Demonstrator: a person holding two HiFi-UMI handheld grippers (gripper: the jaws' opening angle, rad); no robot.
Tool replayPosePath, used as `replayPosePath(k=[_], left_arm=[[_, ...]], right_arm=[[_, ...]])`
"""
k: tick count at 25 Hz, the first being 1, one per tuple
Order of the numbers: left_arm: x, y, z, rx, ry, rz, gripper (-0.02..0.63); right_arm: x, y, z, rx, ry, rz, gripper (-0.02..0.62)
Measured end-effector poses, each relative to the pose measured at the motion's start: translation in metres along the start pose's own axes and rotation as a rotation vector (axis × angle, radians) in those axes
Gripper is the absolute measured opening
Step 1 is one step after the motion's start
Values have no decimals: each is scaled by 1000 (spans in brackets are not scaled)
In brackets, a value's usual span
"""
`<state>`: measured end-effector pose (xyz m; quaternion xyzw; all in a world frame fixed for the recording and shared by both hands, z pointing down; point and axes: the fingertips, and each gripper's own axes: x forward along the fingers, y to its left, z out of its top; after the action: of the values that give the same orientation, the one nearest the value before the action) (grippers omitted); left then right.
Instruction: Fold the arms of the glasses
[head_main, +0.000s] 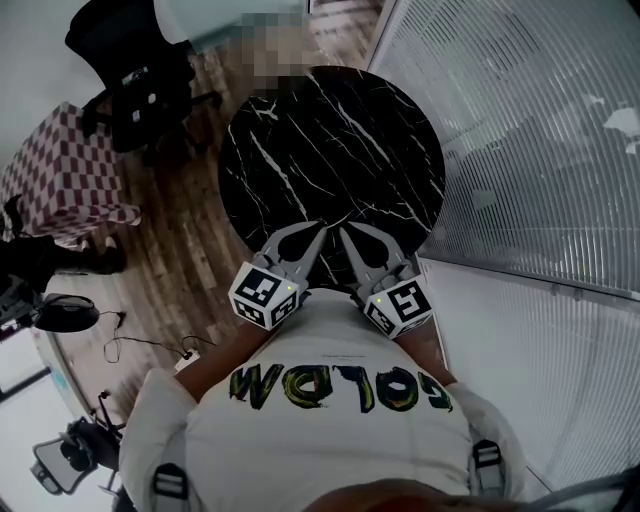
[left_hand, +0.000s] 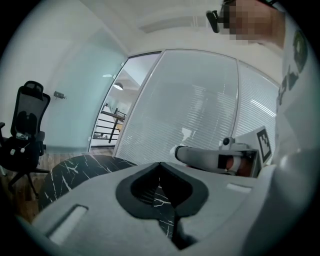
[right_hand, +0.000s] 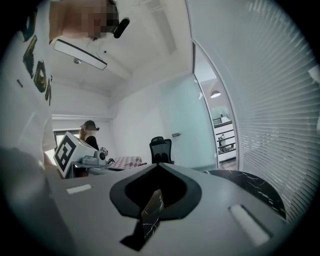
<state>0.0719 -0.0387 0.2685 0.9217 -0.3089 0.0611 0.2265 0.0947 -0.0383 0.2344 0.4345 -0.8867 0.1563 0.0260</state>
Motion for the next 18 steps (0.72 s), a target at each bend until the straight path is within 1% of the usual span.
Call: replayPosePath(k=[7,14,18], left_arm=[[-2,-10,0,4,-8,-13,3],[-2,-11,-6,-8,-5,0,3],[-5,-16,-8,-15,-8,2,2]], right_arm=[[-4,5,-3,-6,12,-2,4],[-7,7,-12,14,26,9,4],[-12,11,-14,7,25,13,3]])
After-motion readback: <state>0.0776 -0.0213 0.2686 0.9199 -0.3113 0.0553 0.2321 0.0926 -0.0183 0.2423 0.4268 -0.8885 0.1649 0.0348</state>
